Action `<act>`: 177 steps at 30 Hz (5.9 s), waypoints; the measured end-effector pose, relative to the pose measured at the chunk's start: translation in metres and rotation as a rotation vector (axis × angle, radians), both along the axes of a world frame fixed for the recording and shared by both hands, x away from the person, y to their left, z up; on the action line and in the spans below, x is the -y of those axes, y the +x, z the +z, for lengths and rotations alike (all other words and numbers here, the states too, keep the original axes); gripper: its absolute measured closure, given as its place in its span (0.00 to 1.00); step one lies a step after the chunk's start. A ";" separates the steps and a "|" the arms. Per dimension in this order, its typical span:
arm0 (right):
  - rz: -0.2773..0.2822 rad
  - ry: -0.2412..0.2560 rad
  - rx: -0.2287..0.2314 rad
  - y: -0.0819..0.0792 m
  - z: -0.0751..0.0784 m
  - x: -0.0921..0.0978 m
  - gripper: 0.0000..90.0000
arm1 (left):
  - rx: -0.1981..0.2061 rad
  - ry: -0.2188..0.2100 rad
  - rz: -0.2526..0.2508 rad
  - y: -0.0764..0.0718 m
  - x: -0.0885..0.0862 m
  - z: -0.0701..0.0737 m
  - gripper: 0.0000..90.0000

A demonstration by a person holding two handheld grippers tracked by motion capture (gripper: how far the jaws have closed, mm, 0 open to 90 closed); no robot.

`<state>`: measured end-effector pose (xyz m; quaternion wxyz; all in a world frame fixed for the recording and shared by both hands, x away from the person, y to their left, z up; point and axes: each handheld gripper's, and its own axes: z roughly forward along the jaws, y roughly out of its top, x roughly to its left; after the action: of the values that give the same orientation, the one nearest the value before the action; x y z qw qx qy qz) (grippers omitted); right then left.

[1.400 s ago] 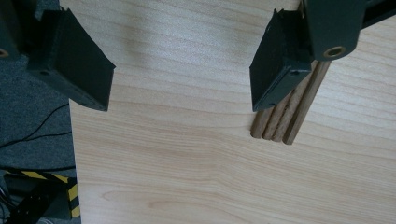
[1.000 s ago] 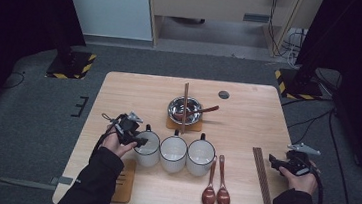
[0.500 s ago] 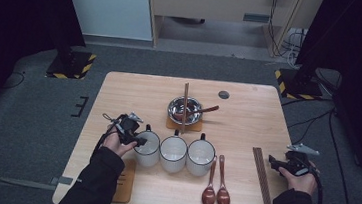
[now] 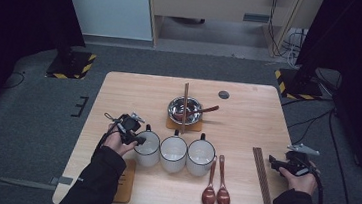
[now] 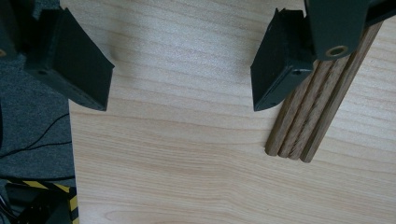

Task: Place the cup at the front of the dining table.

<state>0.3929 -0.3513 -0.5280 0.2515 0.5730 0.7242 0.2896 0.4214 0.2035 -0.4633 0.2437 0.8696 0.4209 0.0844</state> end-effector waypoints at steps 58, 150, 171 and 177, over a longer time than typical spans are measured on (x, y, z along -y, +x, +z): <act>0.004 0.037 0.012 0.001 -0.010 0.000 0.09 | 0.094 -0.018 0.074 -0.012 -0.015 0.027 0.91; 0.030 0.039 -0.009 0.003 -0.011 0.000 0.02 | 0.037 0.061 0.231 0.100 0.006 0.017 0.92; 0.028 0.041 -0.010 0.003 -0.011 -0.001 0.02 | 0.070 -0.013 0.290 0.111 0.003 0.005 0.89; 0.028 0.040 -0.010 0.003 -0.011 -0.001 0.02 | 0.082 -0.023 0.293 0.113 0.004 0.002 0.89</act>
<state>0.3958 -0.3507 -0.5390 0.2325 0.5689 0.7276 0.3047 0.5341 0.1991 -0.4613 0.2557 0.7918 0.5341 0.1496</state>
